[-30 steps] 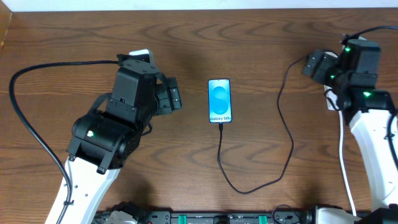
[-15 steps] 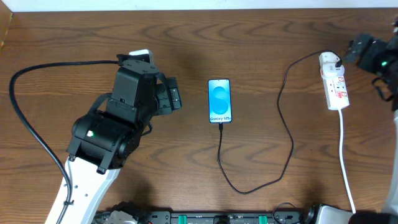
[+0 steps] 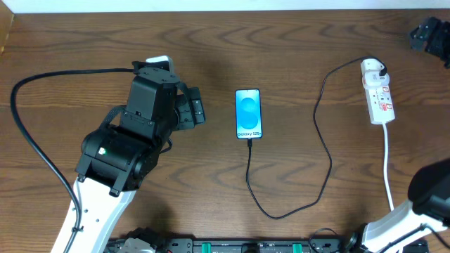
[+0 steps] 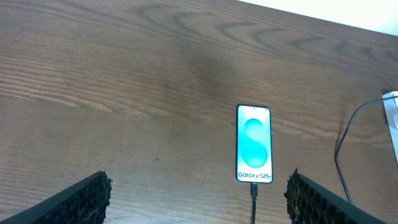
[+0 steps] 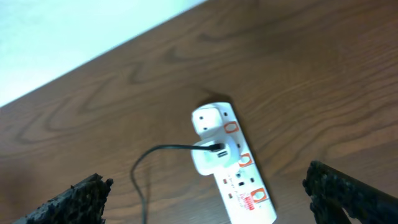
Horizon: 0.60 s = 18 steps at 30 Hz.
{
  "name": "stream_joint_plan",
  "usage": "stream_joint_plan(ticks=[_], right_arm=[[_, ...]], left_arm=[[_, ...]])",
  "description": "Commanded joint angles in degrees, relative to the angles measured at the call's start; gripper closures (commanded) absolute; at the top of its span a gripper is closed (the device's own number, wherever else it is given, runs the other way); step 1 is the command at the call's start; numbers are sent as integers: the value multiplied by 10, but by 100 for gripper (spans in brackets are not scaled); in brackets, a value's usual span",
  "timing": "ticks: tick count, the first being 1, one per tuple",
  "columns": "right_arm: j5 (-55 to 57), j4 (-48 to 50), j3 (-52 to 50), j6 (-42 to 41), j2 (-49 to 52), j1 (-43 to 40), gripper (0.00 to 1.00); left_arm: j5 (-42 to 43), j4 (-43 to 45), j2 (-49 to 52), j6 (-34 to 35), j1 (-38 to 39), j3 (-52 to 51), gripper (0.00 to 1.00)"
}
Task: Plug charger to phone and switch on socket
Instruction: 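Move the right gripper over the white power strip's switch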
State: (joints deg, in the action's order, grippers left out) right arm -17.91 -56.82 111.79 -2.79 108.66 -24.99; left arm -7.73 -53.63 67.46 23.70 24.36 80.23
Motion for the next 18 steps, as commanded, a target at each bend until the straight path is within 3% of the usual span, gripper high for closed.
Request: stream_joint_plan(ticks=[1,12,18], right_arm=[[-28,-8,14,38,48,-20,3],[-116,-34,14,189,192,-31,5],[-117,-47,14,212,245,-31,4]], left_arm=[[-9,-1,3,-8,-4,4,10],[-9,-2,3,-8,-4,4,10],[-9,-1,3,-8,-4,4,10]])
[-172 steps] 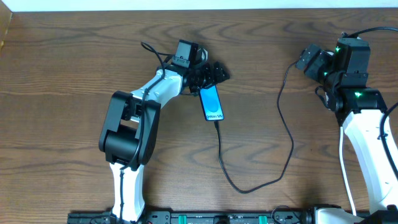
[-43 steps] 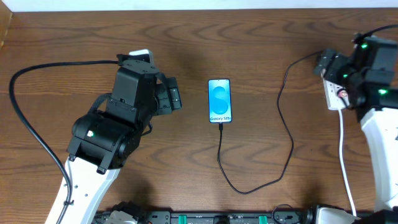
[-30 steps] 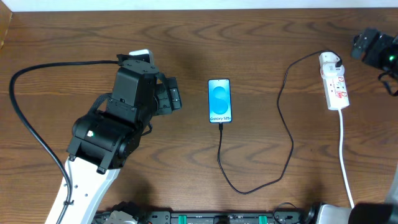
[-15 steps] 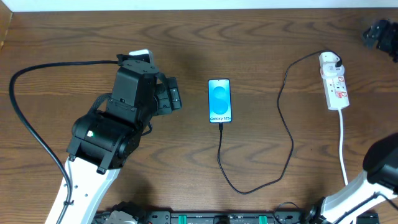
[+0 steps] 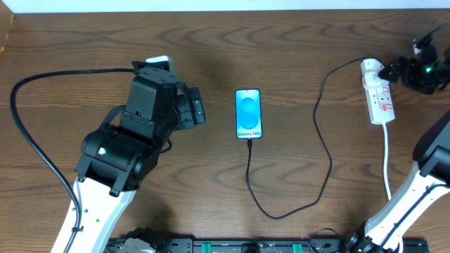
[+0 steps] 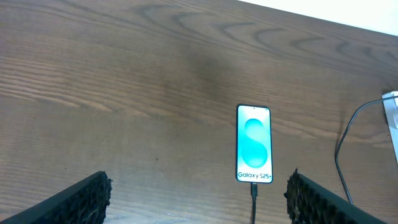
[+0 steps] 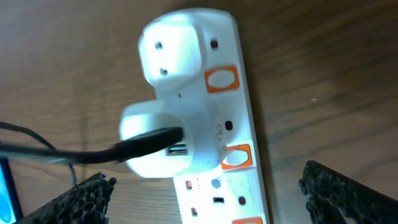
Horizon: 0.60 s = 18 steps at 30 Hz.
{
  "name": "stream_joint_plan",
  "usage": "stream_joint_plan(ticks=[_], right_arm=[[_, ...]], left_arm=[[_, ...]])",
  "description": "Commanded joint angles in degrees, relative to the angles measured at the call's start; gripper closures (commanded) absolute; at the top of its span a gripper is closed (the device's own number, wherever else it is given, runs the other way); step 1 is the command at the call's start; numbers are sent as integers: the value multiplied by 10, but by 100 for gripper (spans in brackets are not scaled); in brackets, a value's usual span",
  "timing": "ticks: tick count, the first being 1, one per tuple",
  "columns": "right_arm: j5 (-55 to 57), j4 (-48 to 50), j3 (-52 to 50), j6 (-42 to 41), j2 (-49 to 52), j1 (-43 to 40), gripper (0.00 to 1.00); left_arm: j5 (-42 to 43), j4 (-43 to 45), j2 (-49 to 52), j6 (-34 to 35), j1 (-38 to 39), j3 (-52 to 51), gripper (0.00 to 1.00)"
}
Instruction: Plug charger to phone and switch on socket
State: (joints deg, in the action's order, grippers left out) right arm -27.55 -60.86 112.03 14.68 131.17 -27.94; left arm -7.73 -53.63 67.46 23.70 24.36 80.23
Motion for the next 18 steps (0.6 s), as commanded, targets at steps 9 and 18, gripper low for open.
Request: stream_joint_plan(ticks=[9,18], right_arm=[[-41,-17,11,62,30,-1,5],[-114,-9,11,34,30,10,13]], left_arm=[[-9,-1,3,-8,-4,4,10],[-9,-1,3,-8,-4,4,10]])
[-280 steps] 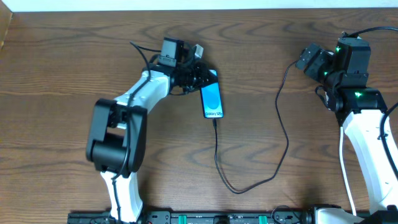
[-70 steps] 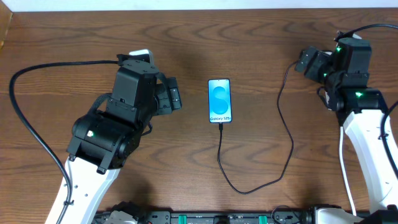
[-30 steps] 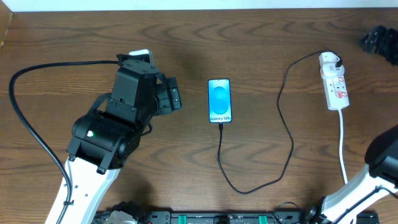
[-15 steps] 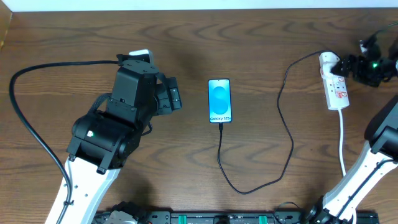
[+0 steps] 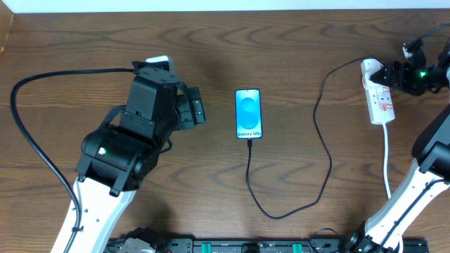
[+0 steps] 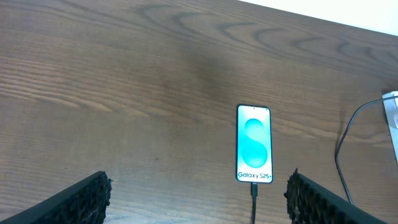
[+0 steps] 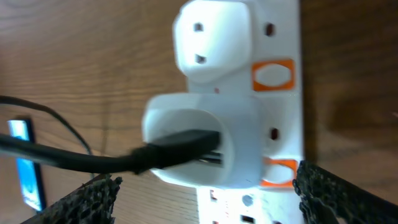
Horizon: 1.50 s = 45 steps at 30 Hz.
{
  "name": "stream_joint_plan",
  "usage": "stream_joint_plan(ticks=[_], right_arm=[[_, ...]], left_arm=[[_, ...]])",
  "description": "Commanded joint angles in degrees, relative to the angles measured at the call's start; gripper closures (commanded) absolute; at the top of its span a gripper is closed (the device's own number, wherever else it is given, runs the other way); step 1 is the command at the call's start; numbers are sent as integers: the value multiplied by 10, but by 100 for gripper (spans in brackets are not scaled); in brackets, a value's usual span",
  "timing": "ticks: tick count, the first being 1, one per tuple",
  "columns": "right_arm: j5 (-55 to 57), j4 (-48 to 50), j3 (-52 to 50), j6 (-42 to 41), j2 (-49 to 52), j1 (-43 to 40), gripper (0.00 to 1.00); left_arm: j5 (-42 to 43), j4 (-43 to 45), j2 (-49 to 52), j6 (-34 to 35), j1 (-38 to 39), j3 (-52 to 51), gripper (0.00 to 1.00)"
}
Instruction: Plug charger to phone and switch on socket
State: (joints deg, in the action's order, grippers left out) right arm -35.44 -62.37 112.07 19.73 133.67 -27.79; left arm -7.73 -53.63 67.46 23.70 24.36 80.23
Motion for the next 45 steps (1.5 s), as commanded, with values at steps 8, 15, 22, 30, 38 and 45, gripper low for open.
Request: stream_joint_plan(ticks=[8,15,22,30,38,45], right_arm=[[31,20,10,-61,5,28,13],[41,12,10,-75,5,28,13],[40,11,4,-85,5,28,11],[40,27,-31,-92,5,36,11],[37,37,-58,-101,5,56,12],[18,32,-59,-111,5,70,12]], left_arm=[[-9,-1,3,-8,-4,4,10],[-9,-1,3,-8,-4,4,10],[-9,-1,3,-8,-4,4,10],[-9,-2,3,-8,-4,4,10],[-9,-1,3,-8,-4,4,10],[-9,-1,3,-8,-4,4,10]])
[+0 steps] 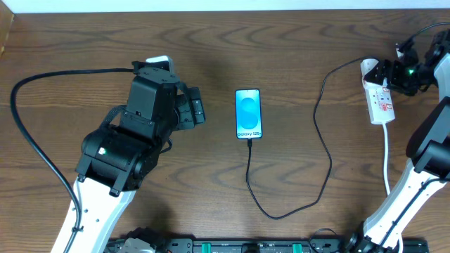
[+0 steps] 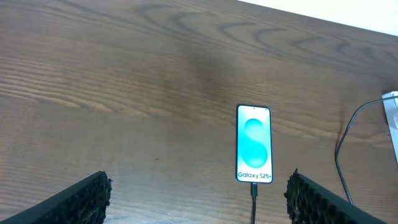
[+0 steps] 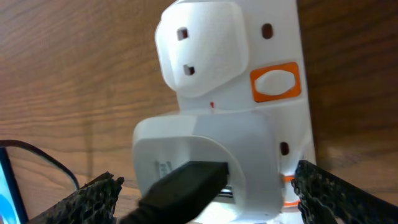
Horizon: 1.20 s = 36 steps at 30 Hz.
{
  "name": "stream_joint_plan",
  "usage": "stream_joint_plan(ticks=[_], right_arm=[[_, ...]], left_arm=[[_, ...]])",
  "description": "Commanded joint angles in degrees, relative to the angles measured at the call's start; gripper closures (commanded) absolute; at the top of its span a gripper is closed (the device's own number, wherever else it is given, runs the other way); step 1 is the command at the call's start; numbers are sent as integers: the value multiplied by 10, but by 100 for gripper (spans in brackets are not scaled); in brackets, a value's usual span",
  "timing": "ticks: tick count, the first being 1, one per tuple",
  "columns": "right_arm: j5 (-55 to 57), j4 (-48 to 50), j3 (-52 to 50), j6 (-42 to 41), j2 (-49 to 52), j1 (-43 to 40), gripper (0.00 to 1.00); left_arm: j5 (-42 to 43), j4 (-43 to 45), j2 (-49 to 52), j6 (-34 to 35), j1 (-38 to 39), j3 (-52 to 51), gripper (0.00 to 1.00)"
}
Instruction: Plug charger to phone and switch on socket
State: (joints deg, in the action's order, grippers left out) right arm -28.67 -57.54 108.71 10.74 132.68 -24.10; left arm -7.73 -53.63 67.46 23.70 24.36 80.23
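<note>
The phone (image 1: 248,114) lies screen up and lit at the table's middle, also seen in the left wrist view (image 2: 254,144). A black cable (image 1: 325,151) runs from its bottom edge in a loop to a white adapter (image 3: 205,168) plugged into the white power strip (image 1: 382,102). An orange switch (image 3: 275,82) shows beside the empty top socket. My right gripper (image 1: 391,74) hovers open low over the strip's far end, its fingers (image 3: 333,196) either side of the adapter. My left gripper (image 2: 196,208) stands open and empty left of the phone.
The strip's white lead (image 1: 388,165) runs down the right side toward the front edge. The left arm's black cable (image 1: 28,133) curves over the table's left part. The table's far edge (image 2: 323,22) lies beyond the phone.
My right gripper has shifted slightly left over the strip's top end, and the adapter and top switch sit a little differently in its view. Phone, cable and left arm are unchanged.
My right gripper first stood high near the far right corner, the strip small below it. Then it was low beside the strip's top end, then closer over the adapter, where it stays open now. The left gripper stayed open beside the plugged-in phone throughout.
</note>
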Motion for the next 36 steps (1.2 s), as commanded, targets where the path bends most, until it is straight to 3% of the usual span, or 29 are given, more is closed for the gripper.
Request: stream_joint_plan(ticks=[1,17,24,36], right_arm=[[-63,-19,-26,-21,15,34,11],[-98,-51,-26,-22,15,34,13],[15,-2,-26,-19,15,34,13],[50,-3,-8,4,15,31,11]], left_arm=[[-9,-1,3,-8,-4,4,10],[-9,-2,3,-8,-4,4,10],[-9,-1,3,-8,-4,4,10],[-9,-1,3,-8,-4,4,10]])
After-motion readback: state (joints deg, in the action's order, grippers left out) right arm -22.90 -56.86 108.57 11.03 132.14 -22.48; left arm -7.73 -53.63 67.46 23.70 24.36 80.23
